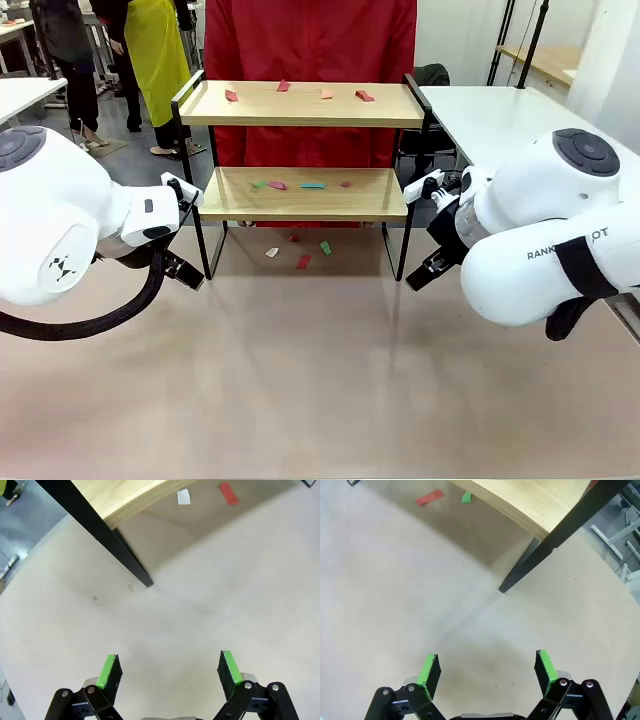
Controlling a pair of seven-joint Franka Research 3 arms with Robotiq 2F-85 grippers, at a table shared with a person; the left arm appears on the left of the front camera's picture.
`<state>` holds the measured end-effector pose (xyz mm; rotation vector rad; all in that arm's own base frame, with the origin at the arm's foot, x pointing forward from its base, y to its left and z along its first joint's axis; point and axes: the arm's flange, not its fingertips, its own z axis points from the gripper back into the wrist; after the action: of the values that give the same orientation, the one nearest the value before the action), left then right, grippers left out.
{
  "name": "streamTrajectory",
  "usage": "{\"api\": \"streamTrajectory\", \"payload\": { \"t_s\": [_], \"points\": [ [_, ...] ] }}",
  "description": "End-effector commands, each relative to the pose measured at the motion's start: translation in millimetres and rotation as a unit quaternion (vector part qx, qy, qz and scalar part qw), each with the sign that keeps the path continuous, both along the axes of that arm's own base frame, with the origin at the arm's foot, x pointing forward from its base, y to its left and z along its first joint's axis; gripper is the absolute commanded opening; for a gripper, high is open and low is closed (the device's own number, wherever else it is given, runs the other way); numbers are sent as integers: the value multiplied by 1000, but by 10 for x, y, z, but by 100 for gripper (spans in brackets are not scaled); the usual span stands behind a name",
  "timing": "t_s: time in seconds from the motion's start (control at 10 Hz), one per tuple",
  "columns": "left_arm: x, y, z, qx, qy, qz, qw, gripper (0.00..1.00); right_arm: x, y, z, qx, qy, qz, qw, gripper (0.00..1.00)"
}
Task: Clean the shelf.
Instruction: Pick up the Duster handed by the human.
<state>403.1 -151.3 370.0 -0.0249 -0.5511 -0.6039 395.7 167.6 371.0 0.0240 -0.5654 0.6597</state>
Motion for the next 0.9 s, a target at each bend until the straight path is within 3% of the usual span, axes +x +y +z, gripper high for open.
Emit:
{"api": "streamTrajectory", "payload": {
  "t_s": [0.0,0.8],
  "points": [
    [0,0,1,0,0,0,1000,100,0,0,0,0,0,0,1000,100],
    [0,0,1,0,0,0,1000,100,0,0,0,0,0,0,1000,100]
  ]
}}
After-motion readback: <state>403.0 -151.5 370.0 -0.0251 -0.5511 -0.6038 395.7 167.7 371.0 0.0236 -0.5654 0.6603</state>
